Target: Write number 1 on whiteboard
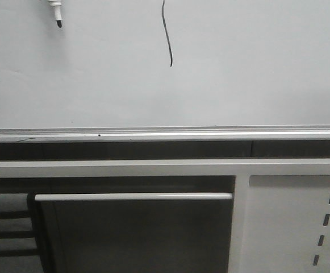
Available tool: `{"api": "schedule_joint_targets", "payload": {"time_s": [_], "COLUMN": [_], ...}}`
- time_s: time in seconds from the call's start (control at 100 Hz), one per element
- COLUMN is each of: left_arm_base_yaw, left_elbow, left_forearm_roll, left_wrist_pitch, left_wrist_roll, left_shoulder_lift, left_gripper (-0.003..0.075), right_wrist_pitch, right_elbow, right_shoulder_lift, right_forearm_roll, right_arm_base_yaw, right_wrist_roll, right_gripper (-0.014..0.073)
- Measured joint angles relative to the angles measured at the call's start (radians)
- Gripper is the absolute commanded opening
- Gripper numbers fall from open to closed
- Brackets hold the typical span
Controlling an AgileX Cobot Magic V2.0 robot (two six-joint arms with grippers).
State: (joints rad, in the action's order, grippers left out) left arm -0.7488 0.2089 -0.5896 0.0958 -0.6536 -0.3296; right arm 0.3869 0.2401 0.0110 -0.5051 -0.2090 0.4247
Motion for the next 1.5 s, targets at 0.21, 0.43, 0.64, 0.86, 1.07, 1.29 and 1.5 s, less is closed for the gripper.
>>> {"api": "schedule_joint_targets", "payload": {"time_s": [0.21,0.43,0.64,0.86,1.07,1.29,1.5], "left_arm_base_yaw": [0.226,0.421,0.474,0.476,0.476,0.476,0.476], "left_elbow": [-0.116,-0.213,-0.213,-0.213,-0.213,-0.213,-0.213], "left_forearm_roll": [0.433,0.532,0.547,0.545,0.545,0.545,0.545], "left_wrist_pitch": [-0.011,-0.049,-0.108,-0.144,-0.144,-0.144,-0.144], "left_wrist_roll": [0.466,0.620,0.654,0.654,0.654,0.654,0.654], "left_shoulder_lift": [0.113,0.303,0.333,0.333,0.333,0.333,0.333], "left_gripper": [-0.0020,-0.0020,-0.0020,-0.0020,-0.0020,-0.0020,-0.0020], "right_wrist_pitch": [0.000,0.000,0.001,0.001,0.001,0.001,0.001], "right_elbow": [0.000,0.000,0.000,0.000,0.000,0.000,0.000], "right_shoulder_lift": [0.000,0.000,0.000,0.000,0.000,0.000,0.000], "right_forearm_roll": [0.000,0.000,0.000,0.000,0.000,0.000,0.000], "right_arm_base_yaw": [0.000,0.000,0.000,0.000,0.000,0.000,0.000], "right_wrist_roll": [0.000,0.000,0.000,0.000,0.000,0.000,0.000], "right_gripper": [-0.0064,-0.0064,-0.0064,-0.0064,-0.0064,-0.0064,-0.0064]}}
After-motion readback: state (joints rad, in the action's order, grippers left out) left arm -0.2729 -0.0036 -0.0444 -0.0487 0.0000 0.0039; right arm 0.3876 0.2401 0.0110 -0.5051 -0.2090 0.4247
